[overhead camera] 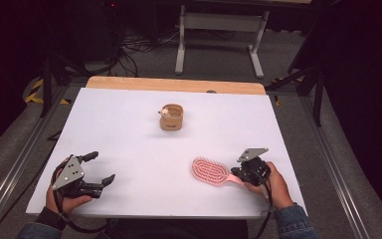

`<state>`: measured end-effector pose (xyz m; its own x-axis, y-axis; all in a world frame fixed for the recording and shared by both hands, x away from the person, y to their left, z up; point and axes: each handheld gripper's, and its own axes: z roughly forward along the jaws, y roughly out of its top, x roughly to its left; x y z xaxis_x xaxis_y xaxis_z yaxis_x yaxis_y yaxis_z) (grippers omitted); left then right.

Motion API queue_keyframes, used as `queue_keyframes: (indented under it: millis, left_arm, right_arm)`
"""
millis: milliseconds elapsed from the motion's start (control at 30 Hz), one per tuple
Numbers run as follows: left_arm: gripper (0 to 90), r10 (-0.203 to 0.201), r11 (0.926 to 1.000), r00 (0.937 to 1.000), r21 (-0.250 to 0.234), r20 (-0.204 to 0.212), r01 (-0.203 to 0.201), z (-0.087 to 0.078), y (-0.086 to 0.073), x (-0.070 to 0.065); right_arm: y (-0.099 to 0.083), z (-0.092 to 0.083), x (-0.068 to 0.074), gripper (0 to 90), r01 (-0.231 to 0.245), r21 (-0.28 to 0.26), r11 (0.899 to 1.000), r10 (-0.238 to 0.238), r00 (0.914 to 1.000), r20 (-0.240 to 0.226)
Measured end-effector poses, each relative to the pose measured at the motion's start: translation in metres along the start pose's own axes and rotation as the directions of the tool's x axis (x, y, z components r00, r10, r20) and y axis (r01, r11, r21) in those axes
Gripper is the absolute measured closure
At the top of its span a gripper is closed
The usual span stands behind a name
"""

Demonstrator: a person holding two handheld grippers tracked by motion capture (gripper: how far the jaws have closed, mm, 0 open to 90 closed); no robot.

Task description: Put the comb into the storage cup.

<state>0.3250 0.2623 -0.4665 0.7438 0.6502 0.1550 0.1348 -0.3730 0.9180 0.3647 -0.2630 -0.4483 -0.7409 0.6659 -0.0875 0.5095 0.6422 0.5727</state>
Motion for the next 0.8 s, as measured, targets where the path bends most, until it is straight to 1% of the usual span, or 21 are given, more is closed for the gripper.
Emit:
queue_keyframes:
  millis: [67,167,233,333,367,400,500,567,700,733,767,800]
  left_arm:
    - [9.0,0.001,1.0,1.0,0.001,0.0,-0.001,0.0,0.0,0.0]
    - [9.0,0.004,1.0,1.0,0.001,0.001,-0.004,0.0,0.001,-0.001]
    - [9.0,0.004,1.0,1.0,0.002,0.003,-0.004,0.0,0.001,-0.001]
    - [8.9,0.005,1.0,1.0,0.003,0.004,-0.005,0.0,0.0,-0.001]
    - [9.0,0.005,1.0,1.0,0.003,0.003,-0.005,0.001,0.0,-0.001]
    - [9.0,0.006,1.0,1.0,0.005,0.004,-0.006,0.001,0.0,-0.001]
    - [9.0,0.011,0.9999,0.9999,0.008,0.006,-0.011,0.001,0.0,-0.001]
    - [8.9,0.011,0.9999,0.9999,0.009,0.007,-0.011,0.001,0.0,-0.001]
    - [9.0,0.009,0.9999,0.9999,0.008,0.008,-0.009,0.001,0.0,-0.001]
    - [8.9,0.007,0.9999,0.9999,0.011,0.012,-0.007,0.002,0.0,-0.001]
    - [8.9,0.007,0.9999,0.9999,0.011,0.012,-0.007,0.002,0.0,-0.001]
    - [8.9,0.007,0.9999,0.9999,0.013,0.012,-0.008,0.002,0.0,-0.002]
  right_arm:
    - [-0.001,-0.001,0.003,89.7,0.005,-0.003,1.0,-0.005,0.9999,-0.013]
    - [-0.001,-0.001,0.003,88.1,0.014,-0.004,1.0,-0.014,0.9998,-0.017]
    - [-0.001,-0.002,0.003,83.0,0.016,0.002,1.0,-0.016,0.9999,-0.006]
    - [0.0,-0.006,0.001,81.8,0.021,-0.008,1.0,-0.021,0.9998,-0.001]
    - [0.0,-0.009,-0.001,80.7,0.02,-0.019,1.0,-0.02,0.9998,0.005]
    - [0.001,-0.015,-0.003,77.4,0.013,-0.037,0.999,-0.012,0.9998,0.018]
    - [0.001,-0.018,-0.004,74.8,0.025,-0.048,0.999,-0.024,0.9996,0.016]
    - [0.003,-0.021,-0.003,70.0,0.043,-0.038,0.998,-0.042,0.9988,0.025]
    - [0.006,-0.027,0.0,59.3,0.068,-0.038,0.997,-0.068,0.9975,0.018]
    - [0.008,-0.031,0.001,51.0,0.089,-0.027,0.996,-0.088,0.996,0.011]
    - [0.008,-0.031,0.001,51.0,0.089,-0.027,0.996,-0.088,0.996,0.011]
    - [0.009,-0.032,0.003,38.9,0.097,-0.014,0.995,-0.097,0.9953,0.008]
